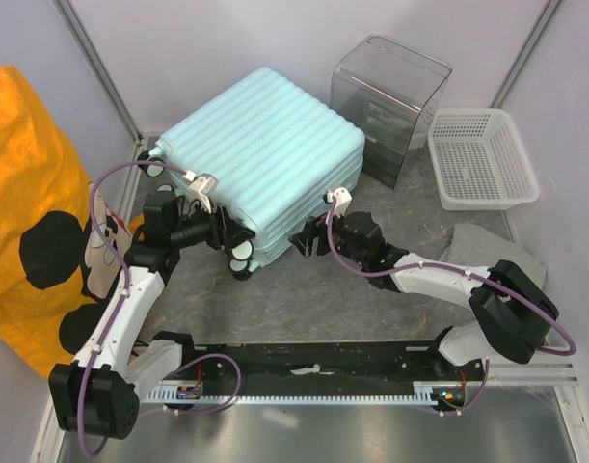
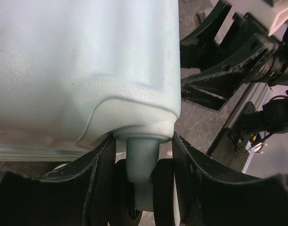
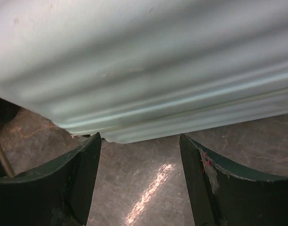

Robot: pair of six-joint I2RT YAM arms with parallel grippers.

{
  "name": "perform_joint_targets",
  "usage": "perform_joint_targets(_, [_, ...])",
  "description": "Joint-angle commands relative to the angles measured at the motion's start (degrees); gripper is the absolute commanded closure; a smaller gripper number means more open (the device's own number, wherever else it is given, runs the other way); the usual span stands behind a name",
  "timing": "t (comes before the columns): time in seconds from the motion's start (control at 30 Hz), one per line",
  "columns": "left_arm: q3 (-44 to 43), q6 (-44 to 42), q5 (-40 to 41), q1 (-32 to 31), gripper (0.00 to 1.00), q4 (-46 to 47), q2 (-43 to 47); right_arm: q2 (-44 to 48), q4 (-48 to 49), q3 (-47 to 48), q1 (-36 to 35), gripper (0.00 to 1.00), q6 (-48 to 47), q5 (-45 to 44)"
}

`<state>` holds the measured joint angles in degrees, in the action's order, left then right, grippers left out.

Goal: Open, take out, and arrange the luggage
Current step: Unzip the luggage at the center of the board.

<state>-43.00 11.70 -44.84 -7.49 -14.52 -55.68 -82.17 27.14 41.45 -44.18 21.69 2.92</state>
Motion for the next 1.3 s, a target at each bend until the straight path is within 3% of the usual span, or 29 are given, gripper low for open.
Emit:
perform_joint_targets(0.0, [0.90, 1.65, -12.90, -2.80, 0.80, -1.48, -1.54, 0.70, 10.81, -3.04, -4.24, 0.27, 4.32, 0.77])
perform_joint_targets(0.1, [1.17, 3.76, -14.48, -3.15, 0.90, 0.98, -1.54, 0.78, 13.81, -5.06, -6.96, 0.29, 5.20, 0.86])
perform_joint_targets(0.3, [1.96, 6.66, -15.01, -3.50, 0.98, 5.03, -1.62, -1.49, 14.53, -5.16, -10.04, 0.33, 3.62, -1.34])
perform_joint_targets(0.5, [2.40, 8.25, -14.66, -3.59, 0.99, 6.88, -1.89, -5.45, 13.83, -2.87, -11.62, 0.41, 2.22, -1.77])
perform_joint_targets(0.73, [3.10, 8.95, -14.05, -3.59, 0.99, 7.67, -1.54, -7.39, 13.47, -1.38, -13.65, 0.41, 1.07, -2.57])
perform_joint_targets(1.07, [3.63, 9.74, -13.96, -3.68, 0.98, 8.72, -1.19, -11.87, 12.41, 2.41, -14.88, 0.51, 2.92, -10.21])
perform_joint_targets(1.17, [3.80, 9.83, -13.96, -3.68, 0.98, 8.90, -1.01, -12.13, 12.86, 2.84, -15.14, 0.56, 3.00, -11.79])
perform_joint_targets(1.27, [3.89, 9.83, -13.87, -3.68, 0.98, 8.90, -0.75, -12.40, 10.14, 4.16, -15.14, 0.71, 3.44, -14.43])
